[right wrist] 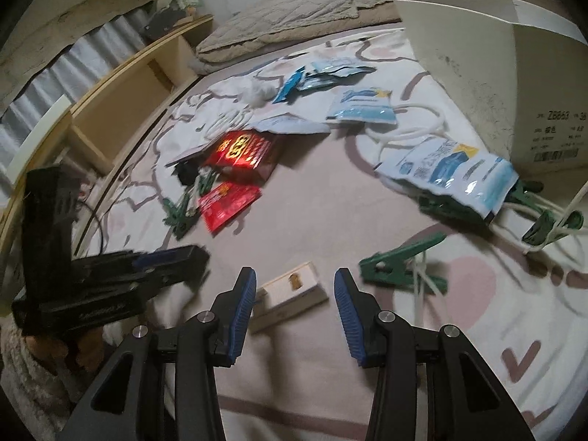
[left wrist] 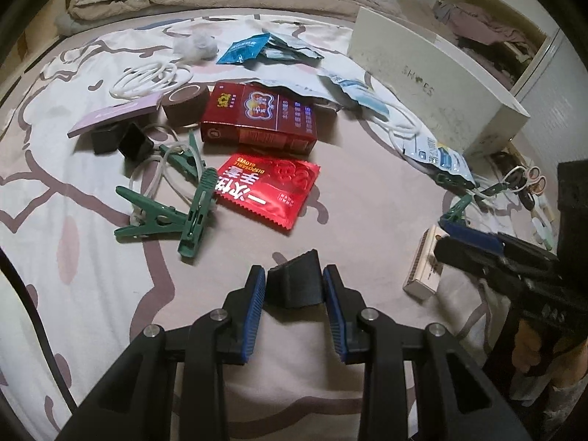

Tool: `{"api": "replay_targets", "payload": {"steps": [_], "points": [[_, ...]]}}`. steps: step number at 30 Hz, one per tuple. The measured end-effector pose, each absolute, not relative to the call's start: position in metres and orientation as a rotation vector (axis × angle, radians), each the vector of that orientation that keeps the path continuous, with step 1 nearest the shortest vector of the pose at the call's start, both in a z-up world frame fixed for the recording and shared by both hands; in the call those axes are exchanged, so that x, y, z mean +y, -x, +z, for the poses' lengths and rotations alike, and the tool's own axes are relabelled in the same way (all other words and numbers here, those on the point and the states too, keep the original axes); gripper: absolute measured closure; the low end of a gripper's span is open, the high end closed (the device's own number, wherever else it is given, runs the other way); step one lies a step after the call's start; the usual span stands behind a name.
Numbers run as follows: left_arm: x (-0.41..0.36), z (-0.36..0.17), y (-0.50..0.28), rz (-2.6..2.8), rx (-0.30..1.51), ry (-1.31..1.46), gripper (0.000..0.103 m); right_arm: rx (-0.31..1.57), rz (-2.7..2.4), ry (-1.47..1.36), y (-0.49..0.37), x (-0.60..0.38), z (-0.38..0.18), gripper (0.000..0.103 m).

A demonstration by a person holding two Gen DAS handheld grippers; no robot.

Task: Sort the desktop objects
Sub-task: 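Close the right gripper on the small white box while the left gripper closes on the black clip, then lift the small white box with the right gripper while the left gripper lifts the black clip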

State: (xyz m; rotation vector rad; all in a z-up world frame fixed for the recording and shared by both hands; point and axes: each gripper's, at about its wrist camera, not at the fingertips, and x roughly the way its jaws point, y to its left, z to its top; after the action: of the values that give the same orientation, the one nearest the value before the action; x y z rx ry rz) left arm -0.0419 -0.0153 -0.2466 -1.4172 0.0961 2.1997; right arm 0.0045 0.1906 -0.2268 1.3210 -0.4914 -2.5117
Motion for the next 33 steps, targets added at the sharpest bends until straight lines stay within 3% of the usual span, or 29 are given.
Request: {"api": "replay_targets", "payload": {"steps": [10,13,14,21,25,27,29,33], "points": [[-0.020,-0.246,0.045,2.226,0.068,1.436,0.070,-0.306,-2.460,-1.314,-0.021,0.162,-0.225,0.057],[-0.021,-0.246,0.045,2.235,0.068,1.442,0.070,-0.273,-2.469,-1.307,-0.023,0.158,-0.225,0.019],[-0.022,-0.246,0.045,2.238,0.069,1.444,0.070,-0.254,-2.485,-1.297,-0.025,0.157,-0.225,0.018],[-0.023,-0.245,0.045,2.273,0.094,1.456,0.070,-0.169,-2.503,-1.303,-0.018,0.139,-0.228,0.018],[-0.024,-0.245,0.045,2.288,0.106,1.459,0.063,-0.136,-2.512,-1.320,-0.017,0.129,-0.233,0.018],[-0.025,-0.244,0.045,2.293,0.104,1.464,0.063,-0.118,-2.539,-1.313,-0.018,0.126,-0.233,0.026],[-0.026,-0.245,0.045,2.298,0.102,1.471,0.063,-0.107,-2.554,-1.321,-0.019,0.124,-0.233,0.041],[-0.027,-0.244,0.044,2.309,0.094,1.476,0.063,-0.134,-2.566,-1.328,-0.018,0.127,-0.234,0.046]]}}
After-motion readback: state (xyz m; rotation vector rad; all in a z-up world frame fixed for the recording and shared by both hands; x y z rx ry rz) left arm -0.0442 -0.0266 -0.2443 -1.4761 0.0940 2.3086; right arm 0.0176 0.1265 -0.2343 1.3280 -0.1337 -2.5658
